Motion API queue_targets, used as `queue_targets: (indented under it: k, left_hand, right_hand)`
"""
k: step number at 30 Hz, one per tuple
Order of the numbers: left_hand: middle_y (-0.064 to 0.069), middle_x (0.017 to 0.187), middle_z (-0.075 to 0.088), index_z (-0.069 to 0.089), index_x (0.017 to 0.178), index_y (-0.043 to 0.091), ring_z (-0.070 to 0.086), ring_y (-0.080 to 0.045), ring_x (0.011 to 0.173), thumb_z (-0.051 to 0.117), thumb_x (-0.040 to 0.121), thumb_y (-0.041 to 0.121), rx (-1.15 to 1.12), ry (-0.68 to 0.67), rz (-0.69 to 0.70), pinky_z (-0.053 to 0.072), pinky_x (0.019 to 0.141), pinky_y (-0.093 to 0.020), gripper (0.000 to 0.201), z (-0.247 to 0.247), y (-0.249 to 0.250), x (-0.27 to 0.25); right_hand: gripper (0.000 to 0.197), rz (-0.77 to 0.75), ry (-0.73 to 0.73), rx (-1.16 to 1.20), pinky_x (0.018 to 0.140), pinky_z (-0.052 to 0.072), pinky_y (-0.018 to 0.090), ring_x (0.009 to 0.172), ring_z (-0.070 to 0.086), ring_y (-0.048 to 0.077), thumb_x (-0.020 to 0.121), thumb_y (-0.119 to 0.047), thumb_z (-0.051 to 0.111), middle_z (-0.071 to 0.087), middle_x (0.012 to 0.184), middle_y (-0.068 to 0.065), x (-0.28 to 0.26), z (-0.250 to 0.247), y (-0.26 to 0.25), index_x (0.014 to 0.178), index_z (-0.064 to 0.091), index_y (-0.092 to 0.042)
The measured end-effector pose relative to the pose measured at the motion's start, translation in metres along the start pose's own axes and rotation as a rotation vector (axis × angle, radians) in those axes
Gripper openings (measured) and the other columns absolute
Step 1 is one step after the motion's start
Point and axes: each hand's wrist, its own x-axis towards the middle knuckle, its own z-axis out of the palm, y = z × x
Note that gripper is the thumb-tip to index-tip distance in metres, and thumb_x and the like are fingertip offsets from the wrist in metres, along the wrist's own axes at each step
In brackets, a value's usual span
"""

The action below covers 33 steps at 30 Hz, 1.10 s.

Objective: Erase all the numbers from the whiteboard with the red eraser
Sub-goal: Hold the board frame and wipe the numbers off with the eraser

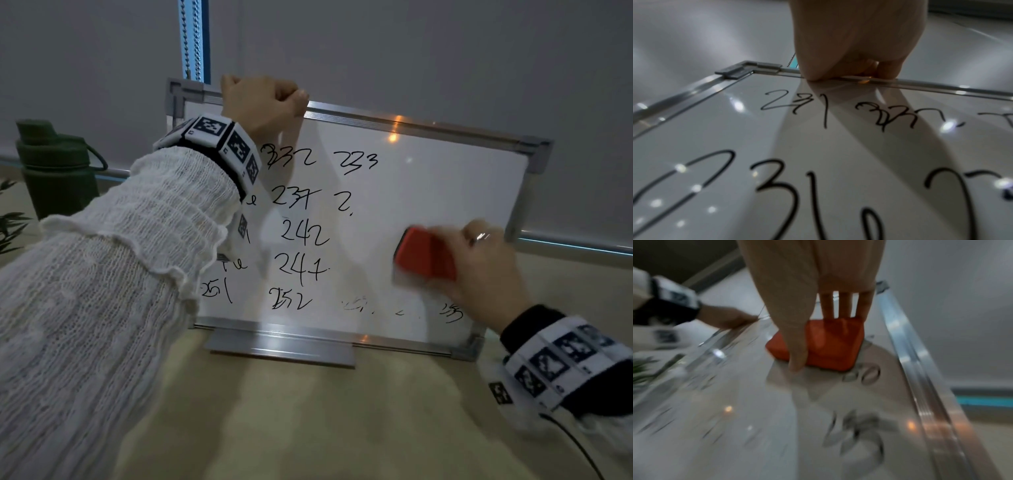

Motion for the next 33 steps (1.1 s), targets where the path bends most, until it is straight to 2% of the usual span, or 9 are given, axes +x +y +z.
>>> queue_targets:
  k: [4,9,14,17,21,24,27,30,33]
  left_hand:
    - [0.004,0.064,0.049,0.064,0.093,0.015,0.045,-0.018,0.084,0.028,0.095,0.040,0.006,0.005,-0.005,0.018,0.104,-0.041,0.044,-0.001,0.001,0.000]
    - [0.010,0.061,0.043,0.059,0.086,0.022,0.045,-0.018,0.082,0.028,0.095,0.040,-0.011,0.004,-0.005,0.017,0.094,-0.034,0.037,0.001,0.001,-0.002]
    - [0.010,0.060,0.042,0.058,0.085,0.024,0.044,-0.017,0.083,0.029,0.095,0.040,-0.023,0.009,-0.003,0.018,0.103,-0.040,0.034,-0.001,0.001,-0.003]
    - [0.010,0.061,0.042,0.061,0.088,0.022,0.044,-0.017,0.084,0.029,0.095,0.040,-0.020,0.011,-0.001,0.017,0.105,-0.042,0.037,-0.002,0.003,-0.003]
    - [0.009,0.059,0.040,0.064,0.093,0.016,0.043,-0.018,0.082,0.029,0.095,0.040,-0.012,0.006,-0.014,0.016,0.106,-0.041,0.043,-0.003,0.005,-0.004]
    - [0.008,0.058,0.039,0.059,0.088,0.020,0.043,-0.018,0.083,0.028,0.095,0.041,-0.002,0.006,-0.012,0.015,0.107,-0.043,0.039,-0.002,0.005,-0.004]
    - [0.009,0.059,0.040,0.057,0.086,0.023,0.044,-0.018,0.084,0.028,0.094,0.041,-0.015,0.015,-0.009,0.012,0.109,-0.043,0.035,-0.001,0.004,-0.004]
    - [0.007,0.058,0.039,0.059,0.087,0.021,0.043,-0.018,0.083,0.028,0.095,0.041,-0.008,0.014,-0.007,0.012,0.109,-0.043,0.037,-0.001,0.004,-0.004]
    - [0.007,0.058,0.039,0.062,0.091,0.016,0.043,-0.018,0.082,0.028,0.095,0.041,0.002,0.006,-0.012,0.014,0.108,-0.042,0.042,-0.001,0.005,-0.003]
  right_hand:
    - [0.080,-0.263,-0.106,-0.163,0.050,0.043,0.039,0.059,0.049,0.033,0.034,-0.017,0.090,0.053,0.077,0.017,-0.029,0.016,0.001,0.104,0.051,-0.016]
    - [0.076,0.045,0.016,-0.028,0.064,0.046,0.044,0.070,0.049,0.038,0.047,-0.011,0.085,0.050,0.088,0.024,0.016,-0.012,0.033,0.115,0.052,-0.010]
    - [0.075,-0.046,-0.047,-0.188,0.051,0.040,0.037,0.064,0.047,0.033,0.036,-0.001,0.083,0.051,0.081,0.020,-0.035,0.020,0.010,0.103,0.050,-0.013]
    - [0.080,-0.118,-0.103,-0.212,0.049,0.041,0.037,0.062,0.048,0.034,0.029,-0.005,0.086,0.052,0.081,0.018,-0.050,0.024,0.009,0.099,0.050,-0.014]
    - [0.070,0.033,-0.025,-0.089,0.056,0.045,0.043,0.067,0.049,0.038,0.042,-0.009,0.085,0.051,0.087,0.024,-0.005,-0.006,0.020,0.106,0.056,-0.006]
    - [0.066,0.083,0.001,-0.049,0.064,0.044,0.045,0.074,0.048,0.040,0.050,-0.008,0.082,0.050,0.094,0.026,0.014,-0.016,0.024,0.110,0.056,-0.003]
    - [0.067,-0.049,-0.066,-0.167,0.051,0.042,0.039,0.063,0.049,0.037,0.035,-0.004,0.085,0.052,0.081,0.025,-0.008,0.001,0.017,0.095,0.054,-0.003]
    - [0.069,-0.284,-0.170,-0.286,0.043,0.040,0.035,0.053,0.049,0.033,0.032,0.003,0.081,0.055,0.074,0.020,-0.045,0.027,0.003,0.086,0.040,-0.008]
    - [0.074,-0.341,-0.204,-0.294,0.038,0.040,0.035,0.050,0.049,0.034,0.029,0.000,0.083,0.057,0.075,0.019,-0.045,0.029,0.003,0.086,0.038,-0.009]
